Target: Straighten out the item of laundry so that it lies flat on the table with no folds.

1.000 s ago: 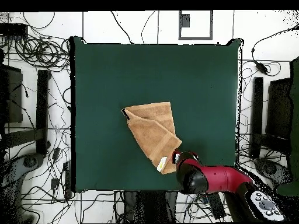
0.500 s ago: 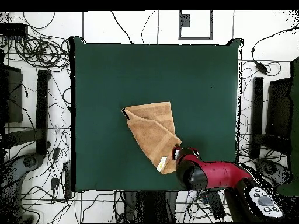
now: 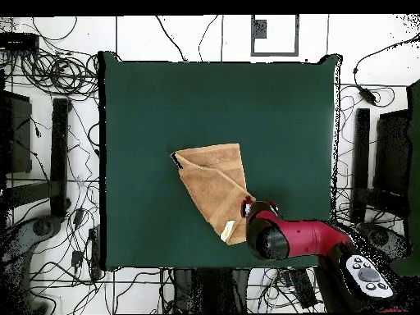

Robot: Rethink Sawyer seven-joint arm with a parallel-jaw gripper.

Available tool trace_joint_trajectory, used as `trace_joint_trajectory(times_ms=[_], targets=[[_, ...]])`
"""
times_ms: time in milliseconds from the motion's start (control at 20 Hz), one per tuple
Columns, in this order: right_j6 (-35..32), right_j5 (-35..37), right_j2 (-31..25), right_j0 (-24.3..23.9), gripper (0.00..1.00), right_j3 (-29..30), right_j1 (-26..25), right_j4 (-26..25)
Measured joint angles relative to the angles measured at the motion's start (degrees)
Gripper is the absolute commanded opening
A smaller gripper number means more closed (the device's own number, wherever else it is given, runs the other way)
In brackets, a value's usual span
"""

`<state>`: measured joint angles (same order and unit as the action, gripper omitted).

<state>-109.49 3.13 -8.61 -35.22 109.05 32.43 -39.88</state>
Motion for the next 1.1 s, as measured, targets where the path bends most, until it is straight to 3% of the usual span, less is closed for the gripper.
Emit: trace_joint_trajectory(times_ms=[1100], targets=[[0.0, 0.0, 0.0, 0.3, 1.0, -0.9, -2.3, 0.0]])
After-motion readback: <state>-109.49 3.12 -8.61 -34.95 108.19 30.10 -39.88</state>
